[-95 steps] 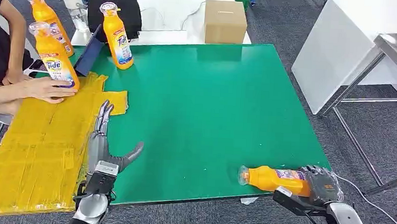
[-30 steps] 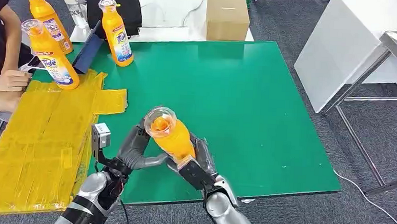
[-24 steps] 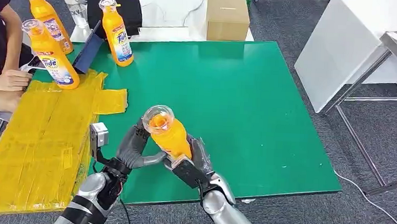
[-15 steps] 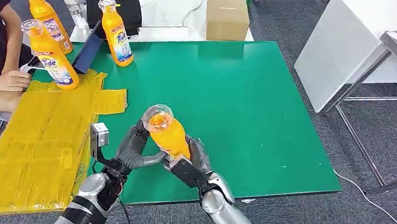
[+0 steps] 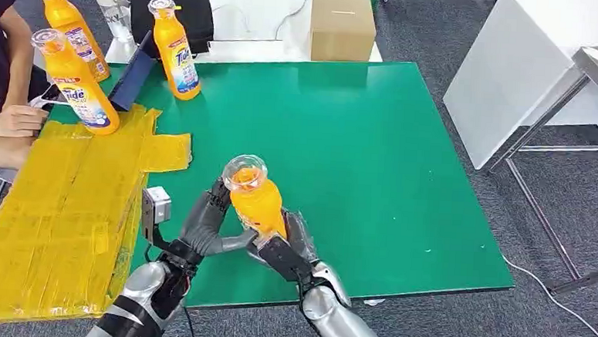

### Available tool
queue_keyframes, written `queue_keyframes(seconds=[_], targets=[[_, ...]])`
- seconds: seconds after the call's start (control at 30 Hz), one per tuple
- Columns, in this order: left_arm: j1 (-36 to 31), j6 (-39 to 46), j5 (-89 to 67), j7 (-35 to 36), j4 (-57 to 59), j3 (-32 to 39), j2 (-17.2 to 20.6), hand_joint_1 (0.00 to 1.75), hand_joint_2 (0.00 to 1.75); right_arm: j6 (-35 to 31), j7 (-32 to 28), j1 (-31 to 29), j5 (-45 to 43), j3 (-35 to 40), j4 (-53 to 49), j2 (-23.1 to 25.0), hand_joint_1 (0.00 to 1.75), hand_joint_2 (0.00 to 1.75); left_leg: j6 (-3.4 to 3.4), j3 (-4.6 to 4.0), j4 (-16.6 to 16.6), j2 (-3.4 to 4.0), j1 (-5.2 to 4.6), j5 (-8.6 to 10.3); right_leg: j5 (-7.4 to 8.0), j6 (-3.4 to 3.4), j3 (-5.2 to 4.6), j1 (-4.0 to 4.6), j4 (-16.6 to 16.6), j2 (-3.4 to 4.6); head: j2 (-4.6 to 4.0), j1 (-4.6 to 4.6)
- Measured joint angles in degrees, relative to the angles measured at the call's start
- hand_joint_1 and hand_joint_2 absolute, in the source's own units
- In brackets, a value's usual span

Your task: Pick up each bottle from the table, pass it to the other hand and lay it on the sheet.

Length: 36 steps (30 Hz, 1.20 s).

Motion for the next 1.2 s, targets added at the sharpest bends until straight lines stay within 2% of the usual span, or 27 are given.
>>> queue_keyframes(seconds=[0.77, 0.97, 1.2], targets=[[0.0, -0.9, -0.6, -0.3, -2.0, -2.8, -0.3, 0.0, 1.75, 0.6, -0.8, -0.4, -1.2, 0.5, 1.2, 0.5, 1.75, 1.75, 0.0, -0.02, 0.0, 0.0, 0.0, 0.0, 0.01, 0.01, 0.0, 0.0, 0.0, 0.0, 0.0, 0.02], [0.0, -0.9, -0.3, -0.4, -2.6, -3.2, -0.3, 0.0, 1.75, -4.3, -0.2, -1.0, 3.6, 0.9, 1.4, 0.8, 1.75, 1.75, 0.0, -0.02, 0.0, 0.0, 0.0, 0.0, 0.0, 0.0, 0.0, 0.0, 0.0, 0.0, 0.0, 0.0], [0.0, -0.5, -0.1, -0.4, -2.6, -3.2, -0.2, 0.0, 1.75, -5.4, 0.3, -1.7, 4.6, 1.6, 2.5, 0.9, 1.75, 1.75, 0.0, -0.02, 0.0, 0.0, 0.0, 0.0, 0.0, 0.0, 0.0, 0.0, 0.0, 0.0, 0.0, 0.0]])
